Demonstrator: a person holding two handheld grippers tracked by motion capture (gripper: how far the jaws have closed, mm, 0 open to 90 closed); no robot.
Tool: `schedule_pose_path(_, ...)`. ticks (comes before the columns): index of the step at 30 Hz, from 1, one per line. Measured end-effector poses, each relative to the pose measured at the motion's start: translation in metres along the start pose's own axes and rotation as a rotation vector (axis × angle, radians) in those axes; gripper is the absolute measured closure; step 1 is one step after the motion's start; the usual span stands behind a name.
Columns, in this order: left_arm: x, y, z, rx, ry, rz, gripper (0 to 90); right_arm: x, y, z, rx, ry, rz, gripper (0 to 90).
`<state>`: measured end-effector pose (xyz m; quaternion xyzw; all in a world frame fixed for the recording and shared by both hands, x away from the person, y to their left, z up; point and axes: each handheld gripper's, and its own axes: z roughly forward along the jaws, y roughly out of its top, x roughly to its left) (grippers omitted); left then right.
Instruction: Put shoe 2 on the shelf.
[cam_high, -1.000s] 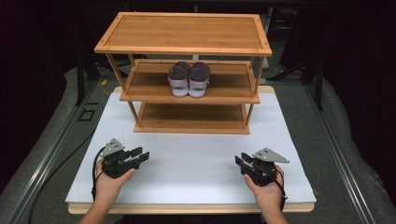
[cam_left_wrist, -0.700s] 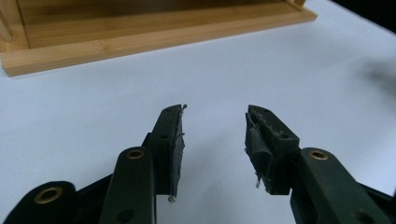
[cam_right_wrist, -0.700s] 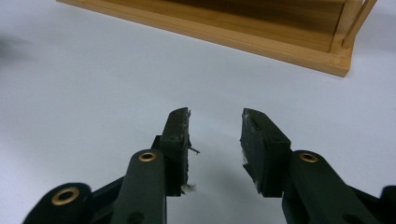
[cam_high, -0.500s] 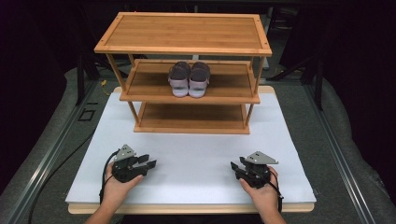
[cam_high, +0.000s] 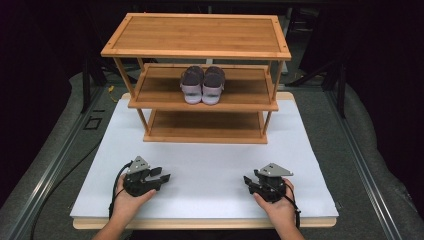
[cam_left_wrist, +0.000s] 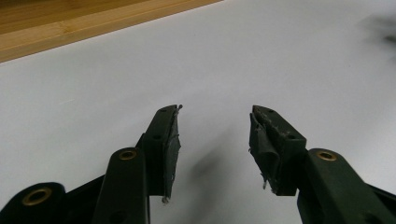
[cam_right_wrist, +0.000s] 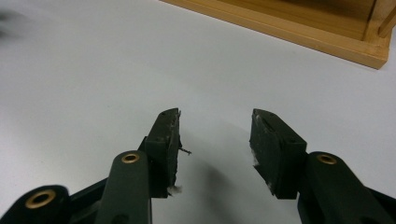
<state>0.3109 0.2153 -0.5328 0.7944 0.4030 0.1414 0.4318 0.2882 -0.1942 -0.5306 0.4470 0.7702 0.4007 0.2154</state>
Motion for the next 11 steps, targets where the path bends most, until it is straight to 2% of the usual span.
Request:
schedule_pose_path(5,0.0018,-0.0004,-0.0018,-0.024,0.022,0.006,51.6,0.001,0.0001,0.0001,0.0,-0.01,-0.019,50.3)
schedule_pose_path(6,0.0026,-0.0007,-0.0022,-0.028,0.025,0.004,51.3,0.0027,0.0004,-0.0003,0.007,-0.035,-0.033,49.5)
schedule_pose_path(8,0.0034,-0.0007,-0.0025,-0.026,0.024,0.004,51.3,0.0033,0.0007,-0.0004,0.006,-0.05,-0.042,48.8)
schedule_pose_path(11,0.0045,-0.0008,-0.0029,-0.033,0.027,-0.003,50.9,0.0031,0.0009,-0.0002,-0.018,-0.049,-0.054,47.7)
